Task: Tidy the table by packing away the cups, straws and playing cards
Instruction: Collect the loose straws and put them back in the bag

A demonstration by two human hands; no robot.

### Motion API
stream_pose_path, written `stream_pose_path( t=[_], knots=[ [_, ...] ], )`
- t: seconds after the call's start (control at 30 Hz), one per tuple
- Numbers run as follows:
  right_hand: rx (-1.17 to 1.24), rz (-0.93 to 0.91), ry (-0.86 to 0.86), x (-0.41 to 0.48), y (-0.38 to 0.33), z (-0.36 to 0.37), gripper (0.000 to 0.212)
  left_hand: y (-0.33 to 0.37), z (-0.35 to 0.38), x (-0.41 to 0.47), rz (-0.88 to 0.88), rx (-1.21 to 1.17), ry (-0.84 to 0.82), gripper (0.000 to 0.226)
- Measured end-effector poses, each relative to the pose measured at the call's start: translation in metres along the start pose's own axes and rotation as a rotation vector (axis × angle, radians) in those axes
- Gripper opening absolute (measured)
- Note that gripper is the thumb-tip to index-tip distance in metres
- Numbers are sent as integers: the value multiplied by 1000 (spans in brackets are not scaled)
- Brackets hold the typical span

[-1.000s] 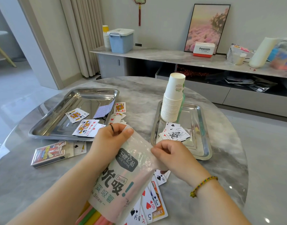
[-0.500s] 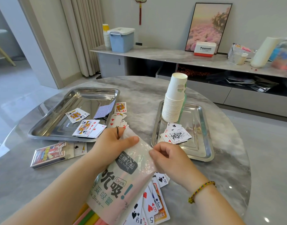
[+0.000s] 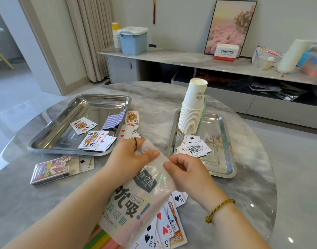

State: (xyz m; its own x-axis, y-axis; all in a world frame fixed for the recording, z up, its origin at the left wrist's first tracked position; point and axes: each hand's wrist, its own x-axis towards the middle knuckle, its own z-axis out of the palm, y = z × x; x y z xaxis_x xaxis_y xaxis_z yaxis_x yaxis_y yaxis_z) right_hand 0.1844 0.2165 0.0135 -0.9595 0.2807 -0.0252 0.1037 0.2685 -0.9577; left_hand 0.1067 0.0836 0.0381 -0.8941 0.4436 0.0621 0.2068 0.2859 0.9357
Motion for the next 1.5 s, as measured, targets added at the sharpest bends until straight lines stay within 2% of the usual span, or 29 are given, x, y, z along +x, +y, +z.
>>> stream_pose_path(
  t=[0.1, 0.23, 0.33, 0.43, 0.57, 0.63, 0.73, 0.83, 1.0, 1.17, 1.3, 1.5],
  knots=[
    [-89, 37, -13, -1, 2, 1, 26, -4, -3, 1, -24, -12, 11, 13],
    [-181, -103, 59, -3, 0, 11, 32, -7, -7, 3, -39, -41, 25, 9],
    [-78, -54, 42, -2, -2, 6, 30, -8, -9, 5, -64, -69, 25, 9],
    [17, 88, -86, -3, -4, -6, 27, -12, -10, 7, -128, -175, 28, 14],
    [-16, 30, -57, -4, -4, -10, 29, -15, -9, 9, -191, -306, 16, 13],
    [13, -2, -17, -3, -5, -8, 29, -14, -8, 10, -212, -390, 15, 21],
    [107, 44, -57, -2, -6, -12, 25, -14, -8, 12, -215, -412, 7, 28],
    [167, 97, -133, -2, -7, -17, 25, -17, -7, 15, -230, -464, 38, 20],
    [151, 56, -43, -2, -8, -18, 27, -18, -6, 17, -247, -559, 58, 21],
    [210, 105, -103, -2, -6, -21, 18, -19, -5, 15, -262, -555, 34, 11],
    [155, 25, -72, 0, -4, -20, 9, -18, 1, 10, -210, -467, -41, 19],
    [73, 31, 3, 0, 1, -15, 29, -14, 15, 3, -144, -326, -88, 29]
  ],
)
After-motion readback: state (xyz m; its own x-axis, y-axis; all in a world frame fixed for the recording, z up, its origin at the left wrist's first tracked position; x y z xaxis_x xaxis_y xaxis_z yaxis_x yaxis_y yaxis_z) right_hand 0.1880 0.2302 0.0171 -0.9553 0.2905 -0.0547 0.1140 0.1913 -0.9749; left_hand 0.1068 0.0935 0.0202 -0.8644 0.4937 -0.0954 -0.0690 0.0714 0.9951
